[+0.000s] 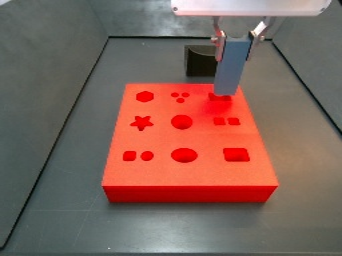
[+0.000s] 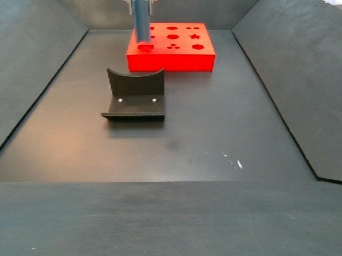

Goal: Insert the arch object.

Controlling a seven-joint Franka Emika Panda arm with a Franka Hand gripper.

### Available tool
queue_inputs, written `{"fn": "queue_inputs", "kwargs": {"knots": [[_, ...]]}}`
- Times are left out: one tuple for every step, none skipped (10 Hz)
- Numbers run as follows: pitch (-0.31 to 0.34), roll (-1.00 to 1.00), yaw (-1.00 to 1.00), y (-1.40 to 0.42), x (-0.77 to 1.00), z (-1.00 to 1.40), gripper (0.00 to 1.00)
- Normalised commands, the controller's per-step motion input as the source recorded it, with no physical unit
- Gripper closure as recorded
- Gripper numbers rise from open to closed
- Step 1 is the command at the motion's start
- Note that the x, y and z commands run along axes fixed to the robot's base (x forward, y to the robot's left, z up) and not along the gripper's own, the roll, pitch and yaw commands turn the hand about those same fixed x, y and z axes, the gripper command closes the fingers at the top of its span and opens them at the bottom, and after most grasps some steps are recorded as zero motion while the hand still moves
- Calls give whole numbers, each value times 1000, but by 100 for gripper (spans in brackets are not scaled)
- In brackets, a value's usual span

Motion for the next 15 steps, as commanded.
{"fn": "queue_inputs", "kwargs": {"knots": [[-41, 0, 34, 0, -49, -154, 100], [-47, -6, 54, 0, 0, -126, 100], [-63, -6, 46, 0, 0, -163, 100], [-77, -14, 43, 0, 0, -174, 100], [-81, -17, 37, 0, 0, -183, 100], [-80, -6, 46, 0, 0, -183, 100], [-49, 7, 0, 0, -14, -266, 100], [-50, 17, 0, 0, -77, -277, 100], [-81, 0, 14, 0, 0, -331, 100], [-104, 0, 17, 0, 43, -509, 100], [-117, 0, 20, 0, 66, -657, 100], [-107, 0, 34, 0, 117, -809, 100], [-101, 14, 9, 0, 97, -871, 100], [-96, 61, 0, 0, 34, -846, 100], [-90, 90, 0, 0, 0, -771, 100]]}}
